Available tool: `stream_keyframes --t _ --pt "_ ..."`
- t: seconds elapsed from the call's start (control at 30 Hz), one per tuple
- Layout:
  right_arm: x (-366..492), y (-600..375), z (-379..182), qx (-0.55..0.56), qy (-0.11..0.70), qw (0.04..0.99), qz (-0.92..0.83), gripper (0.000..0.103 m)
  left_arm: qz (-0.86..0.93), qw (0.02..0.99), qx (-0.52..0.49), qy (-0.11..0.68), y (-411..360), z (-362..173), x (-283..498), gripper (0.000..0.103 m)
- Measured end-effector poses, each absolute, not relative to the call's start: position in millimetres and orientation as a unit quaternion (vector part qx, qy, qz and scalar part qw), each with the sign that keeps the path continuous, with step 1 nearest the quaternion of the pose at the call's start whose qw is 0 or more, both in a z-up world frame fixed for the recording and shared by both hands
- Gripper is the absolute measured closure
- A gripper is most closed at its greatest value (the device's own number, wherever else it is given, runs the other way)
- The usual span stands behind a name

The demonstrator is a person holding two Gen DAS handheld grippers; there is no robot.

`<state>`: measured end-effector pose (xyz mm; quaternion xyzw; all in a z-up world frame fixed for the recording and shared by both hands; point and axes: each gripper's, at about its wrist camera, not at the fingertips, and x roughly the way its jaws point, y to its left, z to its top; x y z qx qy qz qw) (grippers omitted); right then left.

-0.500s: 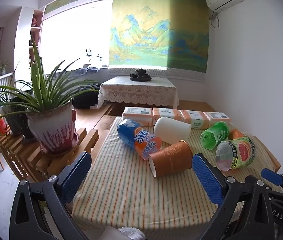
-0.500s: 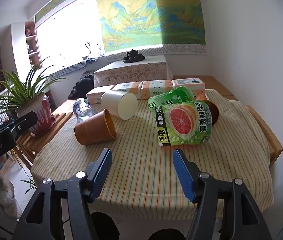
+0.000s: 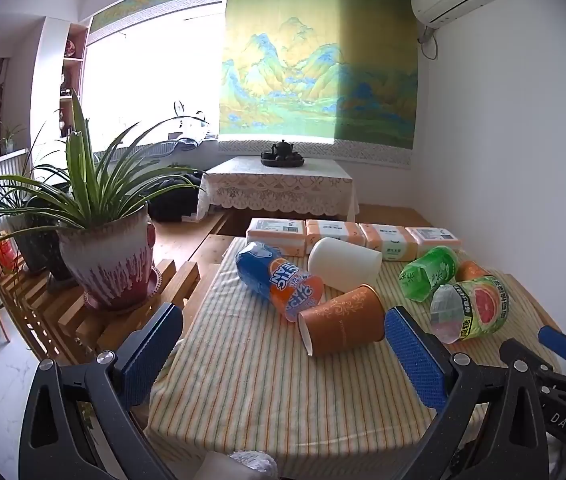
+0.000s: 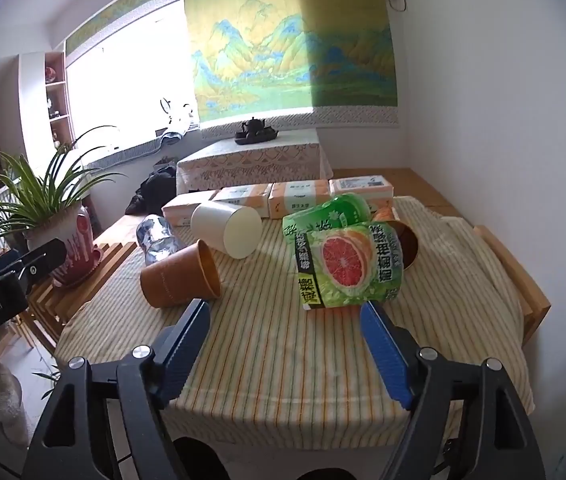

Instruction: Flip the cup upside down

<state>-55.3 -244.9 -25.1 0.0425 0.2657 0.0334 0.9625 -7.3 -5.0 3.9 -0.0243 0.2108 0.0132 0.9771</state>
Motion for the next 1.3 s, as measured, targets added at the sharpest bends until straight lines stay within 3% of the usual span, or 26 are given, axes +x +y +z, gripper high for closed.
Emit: stream_keyframes --t 0.13,1.3 --pt "-56.5 -245.1 -22.2 0.038 0.255 0.966 0.027 0.016 0.012 0.977 -0.024 0.212 -5.2 3.1 -7.9 0.001" --pt "-49.8 -253.1 -22.4 0.044 0.257 0.965 0.019 0.015 0.006 0.975 -0.021 0.220 -4.1 -3.2 1.4 0.001"
